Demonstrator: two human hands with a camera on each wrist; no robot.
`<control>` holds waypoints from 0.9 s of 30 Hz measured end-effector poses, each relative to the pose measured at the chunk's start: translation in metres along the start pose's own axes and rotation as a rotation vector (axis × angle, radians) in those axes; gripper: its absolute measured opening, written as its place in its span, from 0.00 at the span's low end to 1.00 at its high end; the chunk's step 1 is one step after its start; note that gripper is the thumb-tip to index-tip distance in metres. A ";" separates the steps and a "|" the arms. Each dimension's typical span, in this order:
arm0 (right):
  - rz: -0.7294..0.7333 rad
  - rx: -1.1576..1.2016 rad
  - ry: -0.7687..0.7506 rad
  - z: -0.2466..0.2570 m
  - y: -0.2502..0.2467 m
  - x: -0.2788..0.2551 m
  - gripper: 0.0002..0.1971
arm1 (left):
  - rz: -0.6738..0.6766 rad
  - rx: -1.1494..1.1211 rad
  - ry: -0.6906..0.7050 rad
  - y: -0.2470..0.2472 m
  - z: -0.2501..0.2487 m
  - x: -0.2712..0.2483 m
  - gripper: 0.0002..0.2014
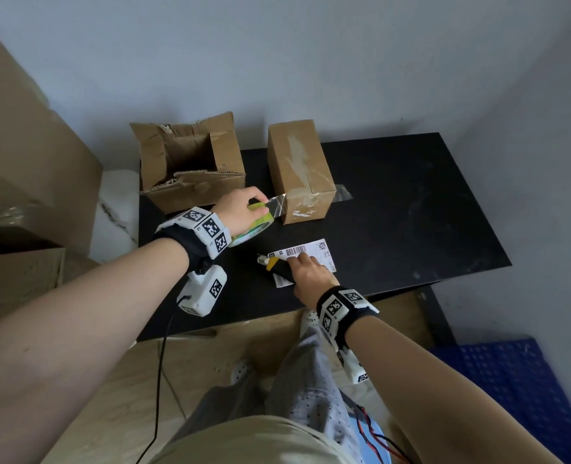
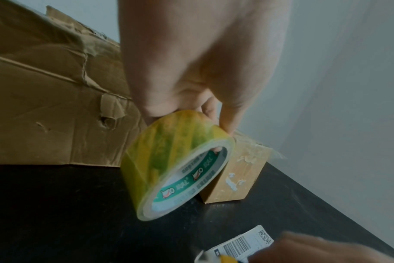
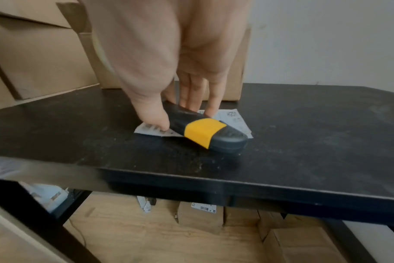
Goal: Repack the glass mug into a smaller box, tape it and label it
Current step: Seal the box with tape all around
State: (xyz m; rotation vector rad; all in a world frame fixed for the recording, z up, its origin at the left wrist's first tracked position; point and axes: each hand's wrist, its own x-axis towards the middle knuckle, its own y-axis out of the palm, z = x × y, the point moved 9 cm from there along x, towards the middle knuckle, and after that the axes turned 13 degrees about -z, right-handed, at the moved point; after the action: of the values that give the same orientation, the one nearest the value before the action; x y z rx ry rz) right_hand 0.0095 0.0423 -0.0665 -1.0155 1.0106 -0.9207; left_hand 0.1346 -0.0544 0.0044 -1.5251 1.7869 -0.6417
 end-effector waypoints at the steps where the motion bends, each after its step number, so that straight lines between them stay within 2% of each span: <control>1: -0.014 0.037 0.022 -0.004 -0.007 0.000 0.27 | 0.000 -0.002 -0.003 0.000 0.000 0.001 0.13; 10: -0.106 0.338 0.169 -0.023 -0.062 -0.016 0.29 | 0.015 -0.004 -0.047 0.002 -0.004 0.002 0.11; 16: -0.156 0.543 0.267 -0.012 -0.076 0.001 0.13 | -0.017 0.002 -0.065 0.001 -0.006 0.003 0.10; 18: -0.166 0.549 0.271 -0.008 -0.078 0.008 0.11 | -0.030 0.011 -0.052 0.002 -0.005 0.005 0.09; 27: -0.082 0.398 0.267 -0.007 -0.073 0.018 0.16 | -0.054 0.044 -0.054 0.006 -0.004 0.009 0.08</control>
State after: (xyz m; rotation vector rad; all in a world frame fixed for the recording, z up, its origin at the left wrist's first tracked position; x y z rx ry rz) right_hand -0.0020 0.0042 -0.0021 -0.6126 0.9581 -1.2910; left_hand 0.1268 -0.0622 0.0007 -1.5509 1.6855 -0.6557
